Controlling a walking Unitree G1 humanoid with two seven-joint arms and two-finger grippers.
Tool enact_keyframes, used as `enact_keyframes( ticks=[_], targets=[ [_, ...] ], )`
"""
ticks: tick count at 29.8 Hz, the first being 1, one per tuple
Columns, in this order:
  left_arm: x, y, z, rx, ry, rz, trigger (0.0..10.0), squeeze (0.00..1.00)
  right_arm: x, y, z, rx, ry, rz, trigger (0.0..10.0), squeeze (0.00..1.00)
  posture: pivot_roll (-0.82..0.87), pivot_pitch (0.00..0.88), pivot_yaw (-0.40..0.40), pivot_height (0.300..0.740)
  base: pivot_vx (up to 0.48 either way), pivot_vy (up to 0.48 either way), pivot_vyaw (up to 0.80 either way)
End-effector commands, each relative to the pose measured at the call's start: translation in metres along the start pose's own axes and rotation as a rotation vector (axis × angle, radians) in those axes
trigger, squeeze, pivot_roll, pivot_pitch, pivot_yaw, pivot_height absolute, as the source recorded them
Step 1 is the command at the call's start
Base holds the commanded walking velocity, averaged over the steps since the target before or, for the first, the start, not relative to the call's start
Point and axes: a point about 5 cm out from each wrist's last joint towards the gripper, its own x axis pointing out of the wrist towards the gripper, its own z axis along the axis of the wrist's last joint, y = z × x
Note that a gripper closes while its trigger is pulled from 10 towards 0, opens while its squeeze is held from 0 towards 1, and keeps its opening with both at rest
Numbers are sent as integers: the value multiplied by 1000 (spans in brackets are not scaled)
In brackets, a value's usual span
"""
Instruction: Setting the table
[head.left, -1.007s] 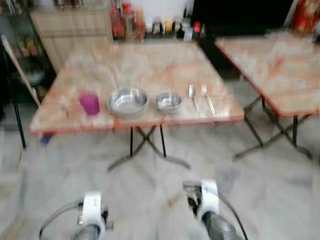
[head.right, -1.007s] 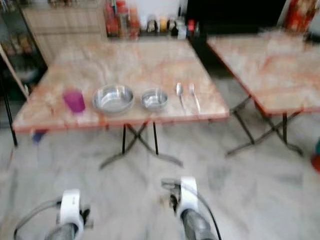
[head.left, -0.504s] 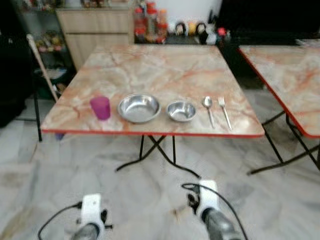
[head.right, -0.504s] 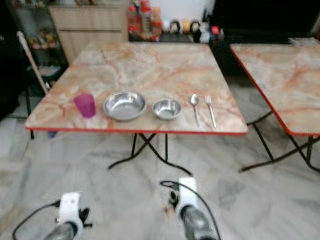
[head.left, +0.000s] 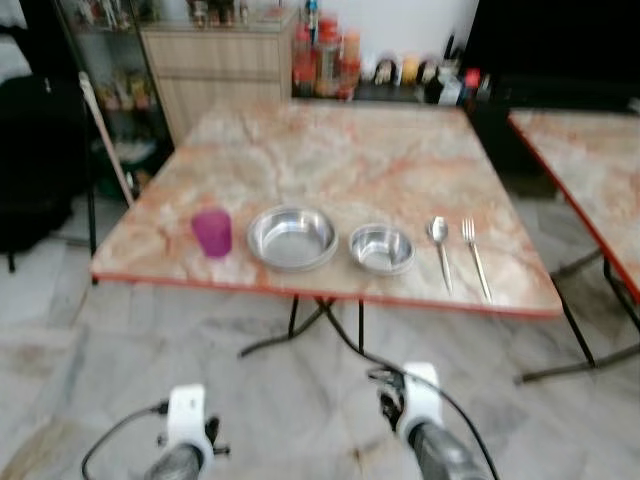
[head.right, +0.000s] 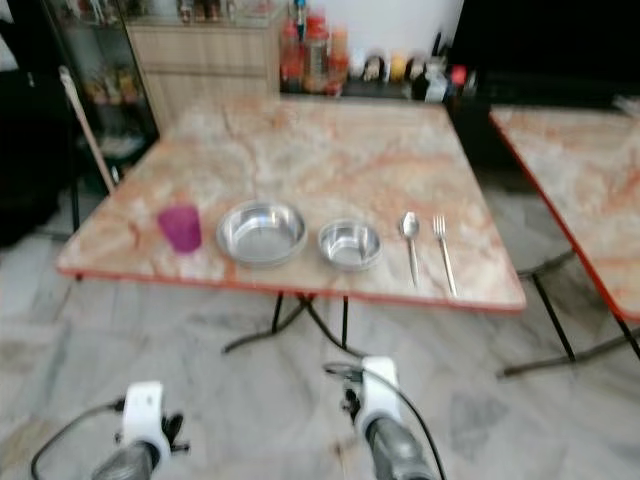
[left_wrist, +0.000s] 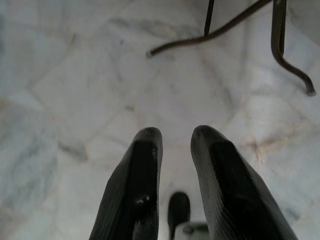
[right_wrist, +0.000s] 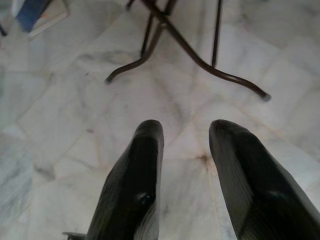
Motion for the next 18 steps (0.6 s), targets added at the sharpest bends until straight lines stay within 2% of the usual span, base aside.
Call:
enact_keyframes(
  ticks=[1, 6, 18],
  targets=[
    [1, -8, 0, -19, 4, -15, 10000, 0, -2, -12, 1, 0, 2, -31, 10000, 0, 120, 0, -7, 740, 330, 0, 0],
    [1, -8, 1, -22, 2, -13, 10000, 0, -1, -12, 2, 0, 3, -32, 10000, 0, 122, 0, -9, 740, 325, 0, 0],
    [1, -7, 2, -19, -5, -9, 10000, 0, -1, -11, 3, 16, -13, -31, 10000, 0, 120, 0, 1, 740, 0, 0, 0]
  ],
)
